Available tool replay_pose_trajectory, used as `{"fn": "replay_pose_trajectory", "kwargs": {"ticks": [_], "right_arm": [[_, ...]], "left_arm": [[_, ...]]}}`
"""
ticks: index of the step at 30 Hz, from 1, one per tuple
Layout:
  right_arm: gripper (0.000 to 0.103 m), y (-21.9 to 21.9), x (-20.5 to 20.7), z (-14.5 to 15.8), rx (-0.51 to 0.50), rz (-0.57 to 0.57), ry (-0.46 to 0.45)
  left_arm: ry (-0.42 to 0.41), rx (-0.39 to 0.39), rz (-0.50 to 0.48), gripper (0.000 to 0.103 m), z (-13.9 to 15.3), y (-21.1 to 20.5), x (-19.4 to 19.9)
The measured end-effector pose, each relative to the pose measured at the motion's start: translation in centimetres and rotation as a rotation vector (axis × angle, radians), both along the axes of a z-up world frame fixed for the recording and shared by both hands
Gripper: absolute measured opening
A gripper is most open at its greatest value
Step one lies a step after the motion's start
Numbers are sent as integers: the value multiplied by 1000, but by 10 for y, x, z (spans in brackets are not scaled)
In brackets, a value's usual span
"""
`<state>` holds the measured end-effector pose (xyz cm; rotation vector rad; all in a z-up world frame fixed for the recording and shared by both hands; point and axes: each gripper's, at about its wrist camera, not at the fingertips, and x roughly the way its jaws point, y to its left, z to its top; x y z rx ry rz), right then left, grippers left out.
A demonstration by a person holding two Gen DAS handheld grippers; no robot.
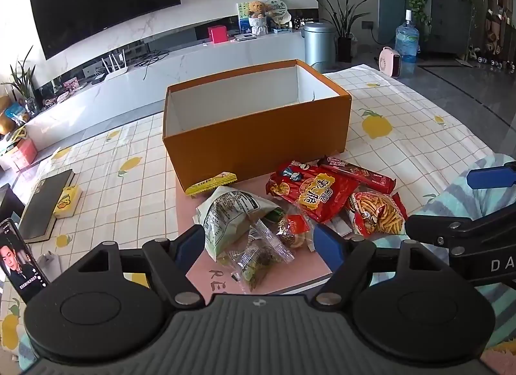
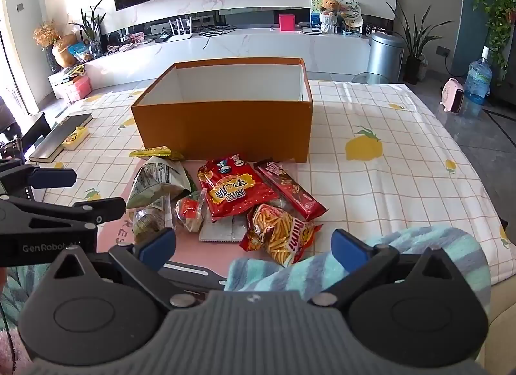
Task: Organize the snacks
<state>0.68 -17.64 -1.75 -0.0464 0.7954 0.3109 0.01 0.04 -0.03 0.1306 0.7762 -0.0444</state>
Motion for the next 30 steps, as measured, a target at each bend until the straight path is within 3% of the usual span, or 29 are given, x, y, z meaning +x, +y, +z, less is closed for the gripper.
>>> {"fn": "replay_pose_trajectory", "kwargs": {"ticks": [30], "right_arm": [[99,2,0,2,-4,-1,2]], "left_arm": [[4,15,4,90,0,-2,-2]]}}
